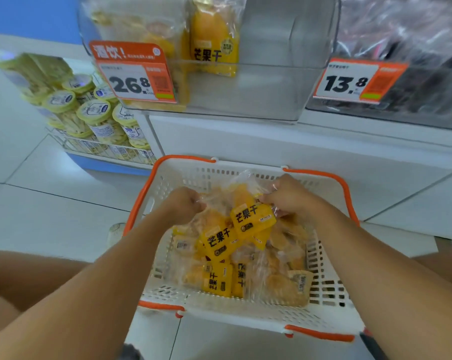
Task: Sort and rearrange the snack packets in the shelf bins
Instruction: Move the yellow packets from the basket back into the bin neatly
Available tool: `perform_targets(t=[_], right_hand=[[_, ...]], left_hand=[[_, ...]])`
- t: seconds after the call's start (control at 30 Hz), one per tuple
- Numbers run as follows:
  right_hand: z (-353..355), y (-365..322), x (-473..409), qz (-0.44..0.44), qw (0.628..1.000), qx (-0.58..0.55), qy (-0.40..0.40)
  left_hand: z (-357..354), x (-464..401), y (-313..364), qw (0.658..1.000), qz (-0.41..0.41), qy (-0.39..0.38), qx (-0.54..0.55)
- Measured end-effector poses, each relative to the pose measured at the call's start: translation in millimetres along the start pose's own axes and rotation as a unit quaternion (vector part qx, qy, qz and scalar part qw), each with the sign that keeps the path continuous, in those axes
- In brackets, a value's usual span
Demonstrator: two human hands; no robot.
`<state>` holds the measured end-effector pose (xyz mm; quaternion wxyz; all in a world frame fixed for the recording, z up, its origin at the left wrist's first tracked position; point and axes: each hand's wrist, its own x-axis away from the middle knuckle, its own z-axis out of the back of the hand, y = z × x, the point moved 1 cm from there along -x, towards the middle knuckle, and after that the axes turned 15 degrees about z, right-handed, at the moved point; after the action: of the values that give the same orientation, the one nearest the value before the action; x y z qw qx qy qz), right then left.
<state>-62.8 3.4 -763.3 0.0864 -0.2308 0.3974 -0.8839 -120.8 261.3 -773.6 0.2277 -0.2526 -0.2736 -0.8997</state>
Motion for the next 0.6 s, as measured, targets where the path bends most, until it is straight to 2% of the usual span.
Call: perform_targets(t=[0.1,0.2,0.27,0.4,0.6], right_hand=[[22,-24,20,0.011,0.999,-0.039,-0.030],[52,-60,37,0.050,0.994,-0.029,-0.094],[75,-88,51,0.074,0.991,0.006,-0.111],[116,-136,77,0.097,0.990,0.013,-0.097],[151,-170,79,0.087,0.990,-0.019,-0.109]], left_hand=[[49,26,19,0.998,-0.063,0.018,-0.019],[94,62,43,0.989,-0.131,0.014,-0.060],[117,80,55,0.989,-0.135,0.003,-0.060],[155,103,76,0.988,-0.130,-0.064,0.044],[164,103,112,0.979,-0.170,-0.107,0.042]])
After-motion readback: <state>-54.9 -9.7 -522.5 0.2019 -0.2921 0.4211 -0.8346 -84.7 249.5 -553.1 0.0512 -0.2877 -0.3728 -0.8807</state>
